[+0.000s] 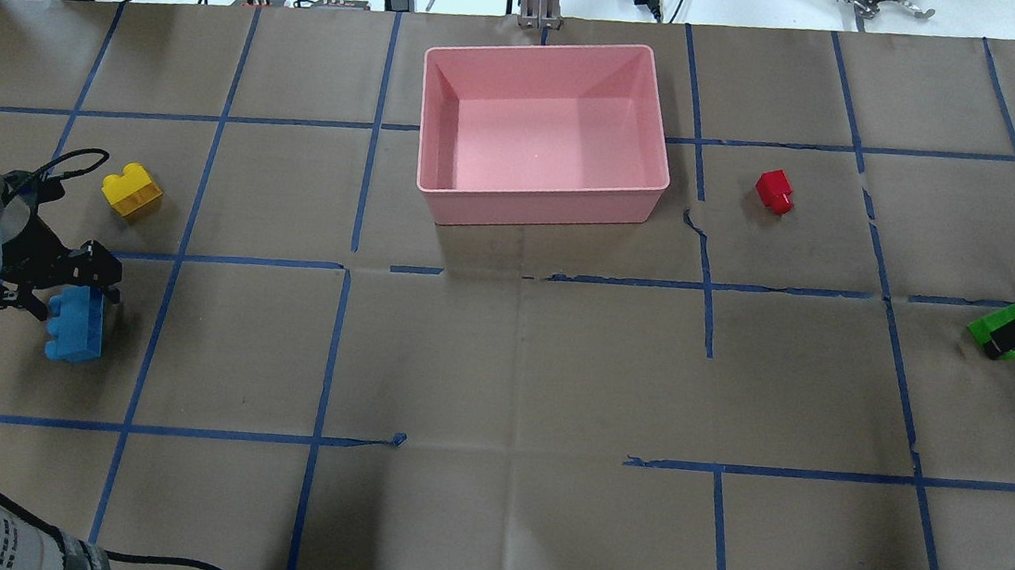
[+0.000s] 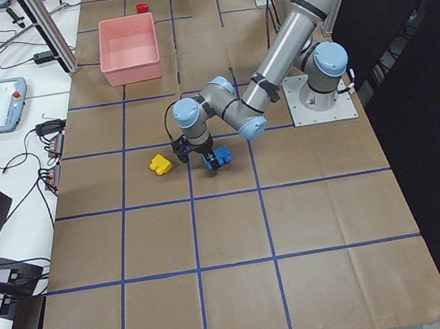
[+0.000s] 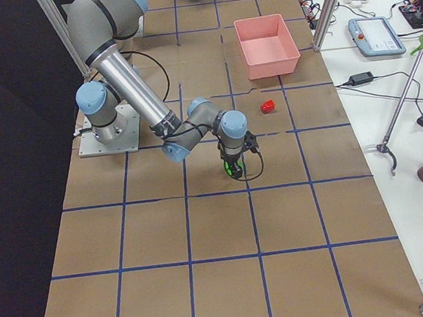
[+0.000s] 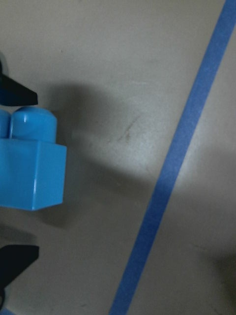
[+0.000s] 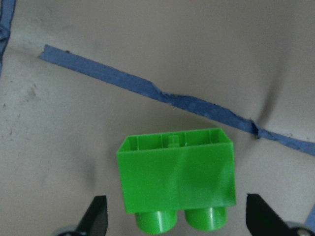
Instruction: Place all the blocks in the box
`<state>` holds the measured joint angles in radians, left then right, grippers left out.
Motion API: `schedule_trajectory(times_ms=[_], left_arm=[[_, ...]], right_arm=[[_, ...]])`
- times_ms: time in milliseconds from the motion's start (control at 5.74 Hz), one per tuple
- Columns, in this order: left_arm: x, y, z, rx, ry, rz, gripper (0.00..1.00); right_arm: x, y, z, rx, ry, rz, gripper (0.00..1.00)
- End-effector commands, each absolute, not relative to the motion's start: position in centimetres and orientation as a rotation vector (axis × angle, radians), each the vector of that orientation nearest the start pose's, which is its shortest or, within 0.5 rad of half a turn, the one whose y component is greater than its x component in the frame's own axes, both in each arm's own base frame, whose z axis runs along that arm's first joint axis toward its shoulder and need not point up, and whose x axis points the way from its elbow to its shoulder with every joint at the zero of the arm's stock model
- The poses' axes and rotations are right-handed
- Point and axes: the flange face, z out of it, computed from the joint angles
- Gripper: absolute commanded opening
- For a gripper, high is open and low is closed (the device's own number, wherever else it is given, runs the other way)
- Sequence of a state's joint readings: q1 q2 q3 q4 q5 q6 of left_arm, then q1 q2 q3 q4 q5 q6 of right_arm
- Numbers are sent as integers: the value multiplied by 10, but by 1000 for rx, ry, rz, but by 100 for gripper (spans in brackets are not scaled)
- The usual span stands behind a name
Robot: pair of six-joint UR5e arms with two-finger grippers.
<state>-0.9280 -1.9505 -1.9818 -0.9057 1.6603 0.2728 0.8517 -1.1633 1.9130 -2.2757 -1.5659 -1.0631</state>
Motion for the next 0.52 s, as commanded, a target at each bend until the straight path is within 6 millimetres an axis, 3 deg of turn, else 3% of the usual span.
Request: schedule_trajectory(times_ms=[0,348], left_arm=[[211,-480,159,-588,3060,269,99],[211,-479,159,-564,3068,269,98]], right_arm=[[-258,-505,178,-544,3054,38,100],[-258,-506,179,-556,3054,38,95]])
